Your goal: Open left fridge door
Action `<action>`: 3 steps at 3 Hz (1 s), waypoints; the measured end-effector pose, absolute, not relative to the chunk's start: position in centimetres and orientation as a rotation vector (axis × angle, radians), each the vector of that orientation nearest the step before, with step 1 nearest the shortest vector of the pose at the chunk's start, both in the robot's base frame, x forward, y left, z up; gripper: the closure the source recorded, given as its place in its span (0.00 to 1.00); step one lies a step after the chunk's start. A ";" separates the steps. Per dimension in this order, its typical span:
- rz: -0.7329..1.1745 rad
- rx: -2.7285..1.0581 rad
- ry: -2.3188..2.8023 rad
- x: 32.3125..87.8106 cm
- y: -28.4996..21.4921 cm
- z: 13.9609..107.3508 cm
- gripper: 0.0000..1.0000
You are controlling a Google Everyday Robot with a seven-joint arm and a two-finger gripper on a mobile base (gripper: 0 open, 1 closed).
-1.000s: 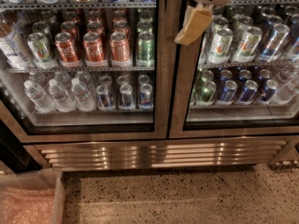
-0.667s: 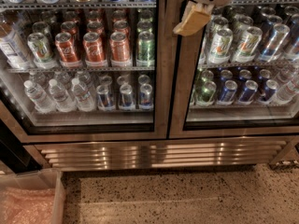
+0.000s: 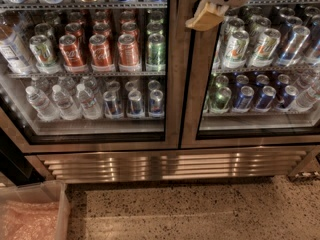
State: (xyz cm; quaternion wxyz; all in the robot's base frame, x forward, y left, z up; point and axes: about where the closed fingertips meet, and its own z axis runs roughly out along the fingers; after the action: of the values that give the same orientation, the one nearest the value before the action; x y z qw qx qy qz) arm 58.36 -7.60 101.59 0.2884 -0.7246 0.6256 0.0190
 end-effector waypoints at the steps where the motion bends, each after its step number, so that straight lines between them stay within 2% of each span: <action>1: 0.051 -1.935 1.670 58.7 -8.0 101.7 1.00; 3: 0.051 -1.935 1.670 59.0 -8.2 102.3 1.00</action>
Offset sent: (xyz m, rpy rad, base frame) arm -0.0836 0.0071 -0.0085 0.0162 0.1482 0.1360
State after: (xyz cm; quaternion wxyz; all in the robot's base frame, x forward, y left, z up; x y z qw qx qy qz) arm 59.03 -8.16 102.32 0.2884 -0.7247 0.6255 0.0190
